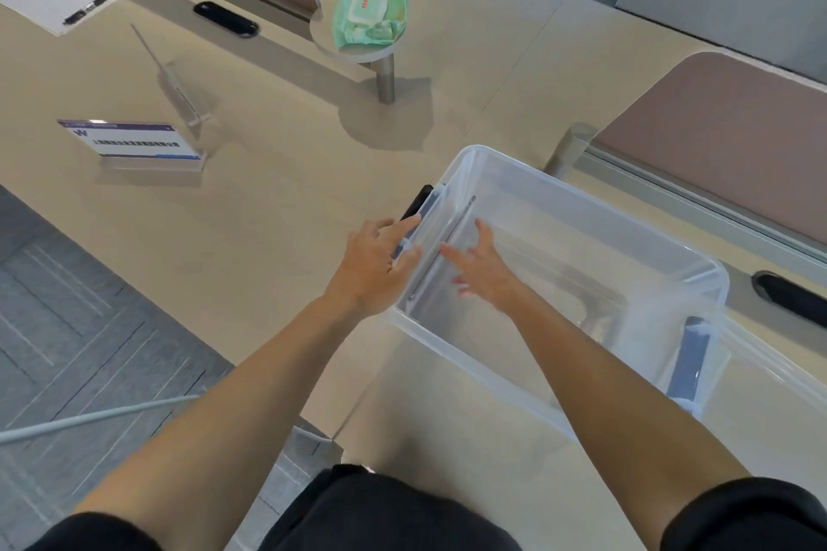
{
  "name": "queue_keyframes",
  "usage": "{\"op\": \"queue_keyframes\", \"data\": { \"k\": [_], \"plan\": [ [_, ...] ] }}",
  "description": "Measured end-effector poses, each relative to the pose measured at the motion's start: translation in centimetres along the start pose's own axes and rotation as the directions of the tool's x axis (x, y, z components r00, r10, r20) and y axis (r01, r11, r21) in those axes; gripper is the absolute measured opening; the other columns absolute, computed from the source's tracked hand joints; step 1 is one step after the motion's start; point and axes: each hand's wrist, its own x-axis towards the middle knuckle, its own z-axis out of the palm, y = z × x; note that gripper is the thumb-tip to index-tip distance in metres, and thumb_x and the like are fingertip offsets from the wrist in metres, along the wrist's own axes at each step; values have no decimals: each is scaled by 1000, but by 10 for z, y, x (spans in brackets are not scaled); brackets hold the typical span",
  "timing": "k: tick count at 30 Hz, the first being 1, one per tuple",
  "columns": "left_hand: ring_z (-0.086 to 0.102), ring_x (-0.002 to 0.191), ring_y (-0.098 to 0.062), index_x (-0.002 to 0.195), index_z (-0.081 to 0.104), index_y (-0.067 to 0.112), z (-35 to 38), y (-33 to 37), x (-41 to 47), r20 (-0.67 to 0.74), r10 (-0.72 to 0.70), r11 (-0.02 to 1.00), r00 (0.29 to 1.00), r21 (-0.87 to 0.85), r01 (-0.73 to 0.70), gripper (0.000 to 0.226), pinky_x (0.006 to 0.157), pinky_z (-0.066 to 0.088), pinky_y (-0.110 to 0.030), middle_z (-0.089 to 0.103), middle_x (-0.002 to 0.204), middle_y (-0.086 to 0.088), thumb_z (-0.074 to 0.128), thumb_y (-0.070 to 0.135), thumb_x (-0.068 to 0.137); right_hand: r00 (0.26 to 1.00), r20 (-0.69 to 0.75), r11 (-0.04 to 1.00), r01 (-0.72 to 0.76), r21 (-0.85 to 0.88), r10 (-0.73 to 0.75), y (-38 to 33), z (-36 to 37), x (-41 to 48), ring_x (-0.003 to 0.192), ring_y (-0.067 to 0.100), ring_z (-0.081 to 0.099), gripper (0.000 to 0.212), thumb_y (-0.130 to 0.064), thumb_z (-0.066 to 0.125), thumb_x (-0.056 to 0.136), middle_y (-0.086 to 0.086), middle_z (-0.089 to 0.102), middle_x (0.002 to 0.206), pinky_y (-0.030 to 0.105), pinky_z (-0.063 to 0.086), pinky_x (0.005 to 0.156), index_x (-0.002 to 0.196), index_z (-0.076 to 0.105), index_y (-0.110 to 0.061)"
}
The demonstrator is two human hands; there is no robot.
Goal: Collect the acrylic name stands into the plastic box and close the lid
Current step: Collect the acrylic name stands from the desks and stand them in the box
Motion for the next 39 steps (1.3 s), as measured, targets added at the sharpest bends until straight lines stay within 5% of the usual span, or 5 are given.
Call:
{"op": "queue_keyframes", "data": {
  "k": [6, 18, 23, 26, 39],
  "plan": [
    [58, 101, -15, 102, 71, 20, -5, 44, -19, -116, 292, 949, 949, -89, -303, 21, 87, 45, -25, 64, 105, 4, 56, 21, 88, 927, -315, 919, 68, -388, -202, -9, -69, -84, 92, 23, 70, 34, -39, 62, 94, 7, 69, 115, 39, 55, 86, 121, 64, -19],
    [63, 79, -12, 102, 75, 20, 101, 146, -111, 393, 599, 801, 698, -289, -525, 20, 78, 48, -22, 74, 98, 4, 59, 16, 90, 648, -761, 858, -381, -344, -18, 98, -91, -365, 95, 18, 64, 27, -38, 59, 94, -7, 66, 97, 30, 46, 82, 116, 67, -24],
    [59, 77, 3, 106, 72, 25, 144, 199, -162, 610, 648, 723, 457, -303, -621, 20, 65, 42, -3, 69, 97, 11, 57, 26, 93, 509, -854, 867, -469, -170, 108, 159, -95, -456, 95, 17, 64, 31, -42, 58, 94, -8, 66, 104, 37, 53, 86, 122, 63, -27],
    [61, 83, 1, 108, 71, 23, 178, 228, -187, 711, 615, 688, 339, -274, -672, 23, 67, 44, -11, 69, 100, 9, 57, 33, 92, 477, -865, 873, -477, -103, 159, 196, -103, -496, 97, 17, 64, 34, -44, 58, 94, -9, 64, 104, 39, 54, 87, 124, 60, -28],
    [63, 82, -3, 92, 69, 34, 352, 386, -312, 782, 570, 612, 251, -200, -765, 9, 72, 48, -21, 69, 87, 15, 61, 31, 91, 470, -863, 859, -504, -88, 188, 367, -234, -645, 95, 19, 62, 32, -36, 57, 97, -1, 68, 111, 29, 47, 79, 124, 62, -20]
  ]
}}
